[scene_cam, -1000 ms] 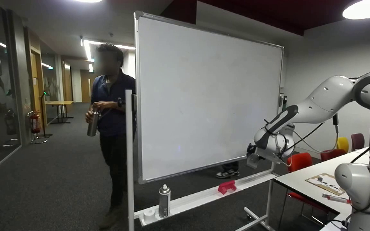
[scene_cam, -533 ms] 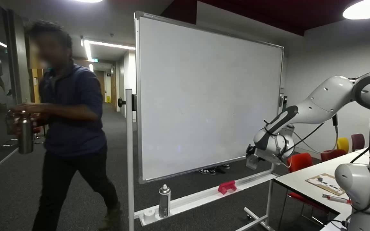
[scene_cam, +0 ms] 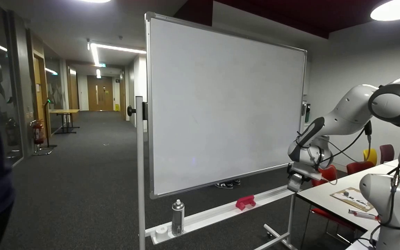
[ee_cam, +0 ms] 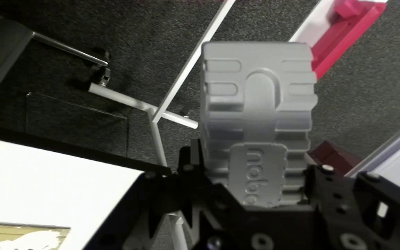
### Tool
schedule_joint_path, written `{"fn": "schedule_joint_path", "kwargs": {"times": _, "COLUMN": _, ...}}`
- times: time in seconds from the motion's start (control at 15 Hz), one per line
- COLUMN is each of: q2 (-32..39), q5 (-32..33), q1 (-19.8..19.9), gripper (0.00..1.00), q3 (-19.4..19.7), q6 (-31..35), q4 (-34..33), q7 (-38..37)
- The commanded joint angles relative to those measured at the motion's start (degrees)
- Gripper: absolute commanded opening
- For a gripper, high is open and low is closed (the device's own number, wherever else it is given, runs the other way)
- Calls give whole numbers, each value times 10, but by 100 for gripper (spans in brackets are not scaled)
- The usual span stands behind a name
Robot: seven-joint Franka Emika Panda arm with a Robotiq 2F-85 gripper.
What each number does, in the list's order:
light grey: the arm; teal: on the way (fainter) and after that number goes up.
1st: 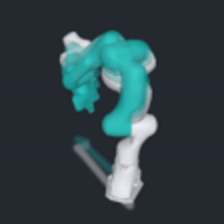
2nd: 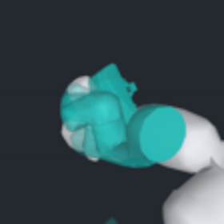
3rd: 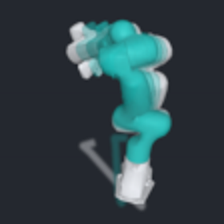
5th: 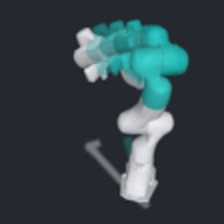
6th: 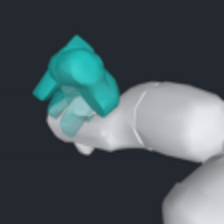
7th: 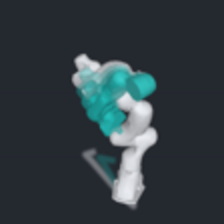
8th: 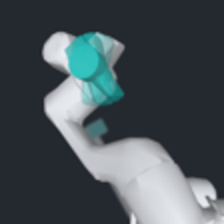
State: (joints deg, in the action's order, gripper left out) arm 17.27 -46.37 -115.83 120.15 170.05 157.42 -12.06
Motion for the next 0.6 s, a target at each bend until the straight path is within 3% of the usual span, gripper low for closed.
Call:
{"fn": "schedule_joint_path", "kwargs": {"times": 0.0, "q2": 16, "q5": 51, "q1": 70, "gripper": 35, "q3": 38, "q6": -57, "q4": -19, "q7": 9}}
{"fn": "schedule_joint_path", "kwargs": {"times": 0.53, "q2": -78, "q5": 195, "q1": 220, "gripper": 35, "q3": 91, "q6": -78, "q4": -112, "q7": 47}}
